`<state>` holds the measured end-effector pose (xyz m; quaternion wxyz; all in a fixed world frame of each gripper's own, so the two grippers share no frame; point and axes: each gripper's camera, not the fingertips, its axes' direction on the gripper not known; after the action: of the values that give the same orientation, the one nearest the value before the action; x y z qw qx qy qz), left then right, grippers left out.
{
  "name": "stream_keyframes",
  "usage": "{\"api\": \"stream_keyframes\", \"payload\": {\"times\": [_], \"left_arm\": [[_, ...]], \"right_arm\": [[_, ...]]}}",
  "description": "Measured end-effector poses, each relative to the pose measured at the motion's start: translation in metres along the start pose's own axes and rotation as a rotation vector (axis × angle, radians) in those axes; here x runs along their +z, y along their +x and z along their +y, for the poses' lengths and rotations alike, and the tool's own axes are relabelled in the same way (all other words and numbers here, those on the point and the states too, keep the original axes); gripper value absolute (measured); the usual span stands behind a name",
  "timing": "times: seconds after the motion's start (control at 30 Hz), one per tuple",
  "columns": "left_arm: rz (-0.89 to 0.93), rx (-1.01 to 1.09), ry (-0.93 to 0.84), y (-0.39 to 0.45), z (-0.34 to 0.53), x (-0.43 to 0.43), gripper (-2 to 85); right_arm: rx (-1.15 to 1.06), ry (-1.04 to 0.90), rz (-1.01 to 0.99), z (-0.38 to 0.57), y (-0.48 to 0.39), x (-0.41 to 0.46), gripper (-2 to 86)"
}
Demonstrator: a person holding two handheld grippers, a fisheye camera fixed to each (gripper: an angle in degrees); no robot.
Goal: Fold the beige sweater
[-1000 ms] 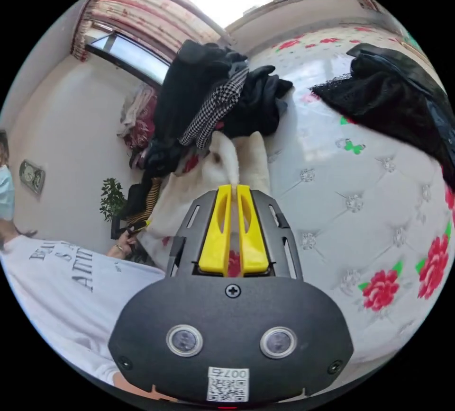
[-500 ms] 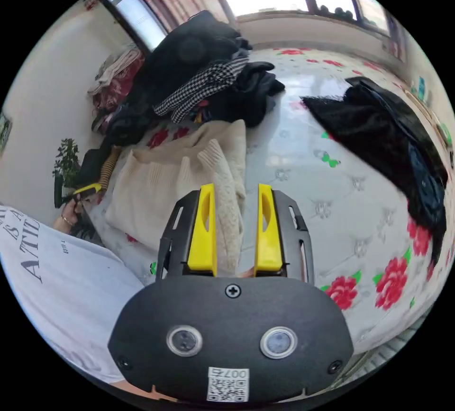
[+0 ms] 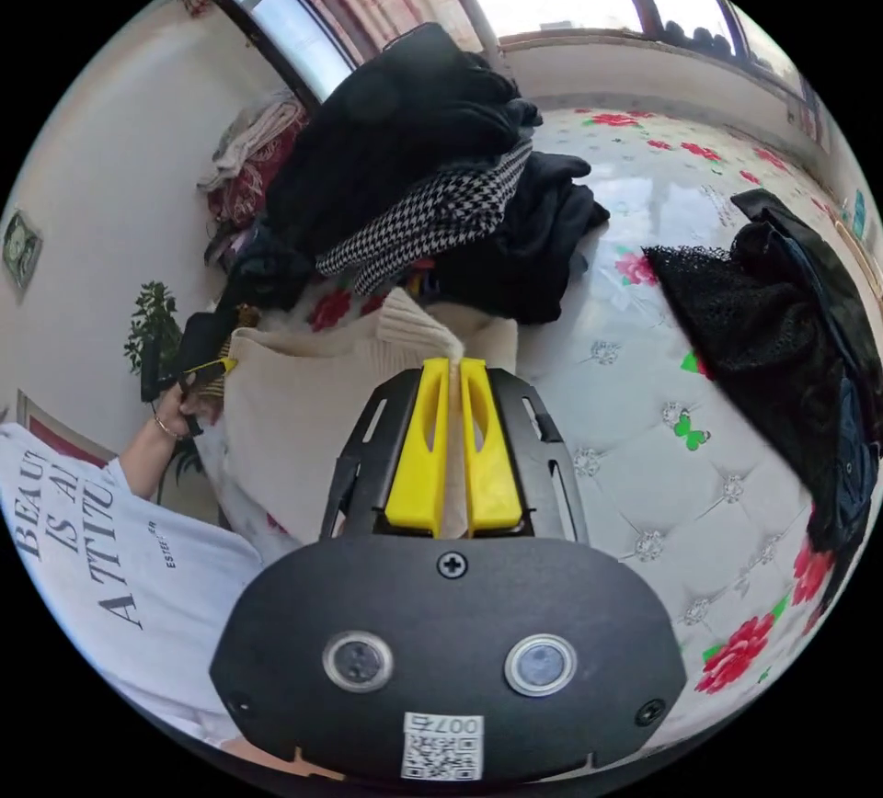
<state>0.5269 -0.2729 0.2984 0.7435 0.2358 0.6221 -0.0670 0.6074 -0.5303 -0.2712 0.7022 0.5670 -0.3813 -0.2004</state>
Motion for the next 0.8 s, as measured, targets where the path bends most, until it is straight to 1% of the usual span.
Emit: {"api": "stream_keyframes", "payload": {"times": [0.03, 0.1, 0.13, 0.17, 0.2, 0.23, 0.27, 0.37, 0.43, 0.57, 0.63, 0.67, 0.73, 0.8], "left_arm": [[0.017, -0.103, 0.038, -0.022, 0.003, -0.004, 0.6], [0.054, -0.232, 0.057, -0.051, 0.004, 0.008, 1.2], [0.067, -0.302, 0.020, -0.064, 0.003, 0.031, 1.8], [0.058, -0.320, -0.017, -0.067, 0.002, 0.045, 2.3], [0.023, -0.316, -0.086, -0.069, -0.001, 0.072, 3.4], [0.014, -0.288, -0.082, -0.067, -0.003, 0.088, 3.9], [0.004, -0.280, -0.067, -0.066, -0.004, 0.090, 4.1], [-0.019, -0.283, -0.114, -0.061, -0.009, 0.091, 6.5], [-0.072, -0.271, -0.043, -0.055, 0.005, 0.069, 8.1], [-0.118, -0.314, 0.048, -0.042, 0.049, 0.031, 6.2], [-0.135, -0.263, 0.056, -0.015, 0.075, 0.018, 6.0], [-0.131, -0.240, 0.053, -0.006, 0.080, 0.017, 6.0], [-0.082, -0.125, 0.019, 0.034, 0.096, 0.022, 5.9], [-0.019, -0.040, -0.017, 0.066, 0.103, 0.036, 6.1]], "right_arm": [[0.029, 0.010, -0.007, -0.007, 0.014, 0.002, 1.1], [0.083, 0.001, -0.030, -0.017, 0.040, 0.021, 1.7], [0.150, -0.023, -0.061, -0.021, 0.060, 0.042, 2.3], [0.187, -0.048, -0.071, -0.022, 0.070, 0.055, 2.8], [0.268, -0.118, -0.055, -0.021, 0.090, 0.083, 3.8], [0.321, -0.172, -0.031, -0.016, 0.104, 0.102, 4.8], [0.329, -0.173, -0.034, -0.013, 0.109, 0.104, 5.3], [0.349, -0.046, -0.083, 0.007, 0.128, 0.066, 7.4], [0.366, 0.033, -0.125, 0.039, 0.146, 0.020, 8.6], [0.476, 0.095, -0.161, 0.123, 0.177, -0.041, 9.9], [0.590, 0.112, -0.214, 0.187, 0.195, -0.064, 10.6], [0.619, 0.117, -0.226, 0.202, 0.197, -0.068, 10.7], [0.704, 0.133, -0.285, 0.254, 0.204, -0.076, 11.4], [0.744, 0.130, -0.336, 0.278, 0.205, -0.074, 11.9]]}}
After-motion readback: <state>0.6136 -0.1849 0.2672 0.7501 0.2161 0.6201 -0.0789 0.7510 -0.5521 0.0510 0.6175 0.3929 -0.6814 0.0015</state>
